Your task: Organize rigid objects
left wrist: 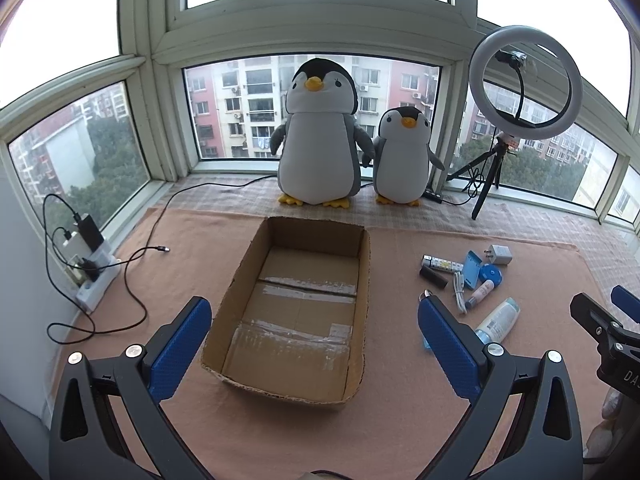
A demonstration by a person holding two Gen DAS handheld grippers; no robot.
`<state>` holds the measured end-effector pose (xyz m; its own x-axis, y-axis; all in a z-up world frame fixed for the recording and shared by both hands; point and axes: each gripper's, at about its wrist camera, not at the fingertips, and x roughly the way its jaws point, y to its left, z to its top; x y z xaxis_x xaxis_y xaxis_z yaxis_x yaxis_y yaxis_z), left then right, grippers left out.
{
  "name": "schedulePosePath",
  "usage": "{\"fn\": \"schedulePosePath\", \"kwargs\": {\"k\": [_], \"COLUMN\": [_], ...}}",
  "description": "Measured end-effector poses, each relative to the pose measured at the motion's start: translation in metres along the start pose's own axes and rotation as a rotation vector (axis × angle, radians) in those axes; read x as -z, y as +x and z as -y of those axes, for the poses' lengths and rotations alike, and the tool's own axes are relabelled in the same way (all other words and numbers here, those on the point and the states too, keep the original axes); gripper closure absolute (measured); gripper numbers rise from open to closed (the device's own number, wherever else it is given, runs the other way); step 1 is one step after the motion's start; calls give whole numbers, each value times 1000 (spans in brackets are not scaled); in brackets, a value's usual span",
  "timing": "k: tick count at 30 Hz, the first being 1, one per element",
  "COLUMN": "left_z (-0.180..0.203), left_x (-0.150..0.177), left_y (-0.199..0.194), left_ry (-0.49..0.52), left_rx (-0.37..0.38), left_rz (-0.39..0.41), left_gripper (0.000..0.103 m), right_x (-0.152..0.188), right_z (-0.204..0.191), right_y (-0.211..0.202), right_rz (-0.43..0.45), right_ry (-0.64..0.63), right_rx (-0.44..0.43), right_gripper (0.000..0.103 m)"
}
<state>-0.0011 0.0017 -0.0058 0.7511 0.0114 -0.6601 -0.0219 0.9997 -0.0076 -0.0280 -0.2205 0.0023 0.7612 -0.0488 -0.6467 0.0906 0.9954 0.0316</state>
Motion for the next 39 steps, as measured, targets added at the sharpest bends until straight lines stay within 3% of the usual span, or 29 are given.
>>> {"fn": "schedulePosePath", "kwargs": {"k": [39], "left_z": [0], "left_x": [0], "left_y": [0], "left_ry": [-2], "left_rx": [-1], "left_rz": [0], "left_gripper": [0], "right_x": [-1], "right_z": [-3], "right_y": [2], "right_rz": [-7], "right_ry": [-2], "right_rx": [-5], "right_gripper": [0]}}
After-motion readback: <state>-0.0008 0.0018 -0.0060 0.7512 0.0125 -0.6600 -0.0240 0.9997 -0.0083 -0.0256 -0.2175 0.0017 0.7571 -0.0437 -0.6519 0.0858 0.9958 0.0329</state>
